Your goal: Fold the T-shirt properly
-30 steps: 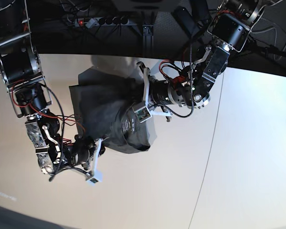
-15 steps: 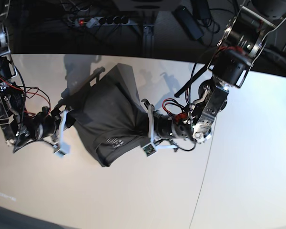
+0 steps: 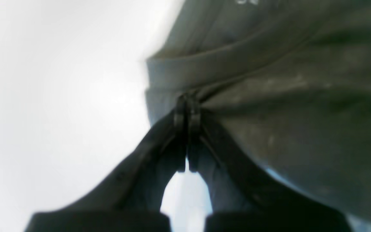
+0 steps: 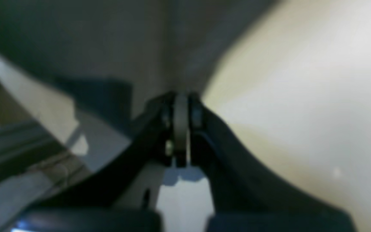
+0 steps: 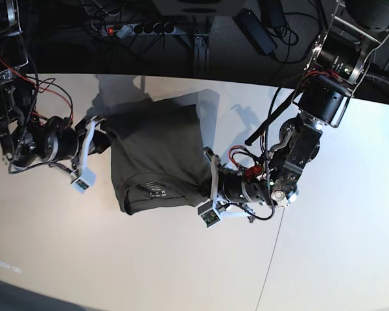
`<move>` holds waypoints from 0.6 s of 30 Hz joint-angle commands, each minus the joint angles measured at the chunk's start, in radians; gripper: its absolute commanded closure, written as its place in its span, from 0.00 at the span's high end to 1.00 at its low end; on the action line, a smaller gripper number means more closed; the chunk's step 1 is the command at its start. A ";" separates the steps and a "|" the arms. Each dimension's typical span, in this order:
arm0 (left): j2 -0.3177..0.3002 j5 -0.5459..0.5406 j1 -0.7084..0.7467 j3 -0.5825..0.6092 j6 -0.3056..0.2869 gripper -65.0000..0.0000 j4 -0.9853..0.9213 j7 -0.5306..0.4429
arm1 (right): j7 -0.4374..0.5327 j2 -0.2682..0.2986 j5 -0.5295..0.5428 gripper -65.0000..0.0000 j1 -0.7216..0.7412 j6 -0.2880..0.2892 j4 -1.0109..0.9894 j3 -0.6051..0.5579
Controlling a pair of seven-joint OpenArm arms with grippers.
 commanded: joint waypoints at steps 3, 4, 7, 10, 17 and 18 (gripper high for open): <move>-0.056 -0.099 -0.031 -0.007 0.006 0.00 0.168 0.084 | -0.003 0.017 0.012 0.00 0.020 0.045 0.016 0.095; -0.083 -0.127 -0.025 -0.008 0.006 0.00 0.195 0.112 | -0.015 0.018 0.012 0.00 0.020 0.045 0.016 0.126; -0.174 -0.194 0.021 -0.008 0.006 0.00 0.270 0.130 | -0.029 0.042 0.013 0.00 0.002 0.045 0.015 0.231; -0.267 -0.194 0.108 -0.013 0.006 0.00 0.399 0.131 | -0.046 0.100 0.034 0.00 -0.052 0.045 0.016 0.353; -0.472 -0.217 0.437 -0.138 0.006 0.00 0.684 0.146 | -0.142 0.171 0.140 0.00 -0.298 0.057 0.016 0.638; -0.493 -0.217 0.494 -0.166 0.006 0.00 0.715 0.146 | -0.169 0.171 0.169 0.00 -0.345 0.058 0.016 0.673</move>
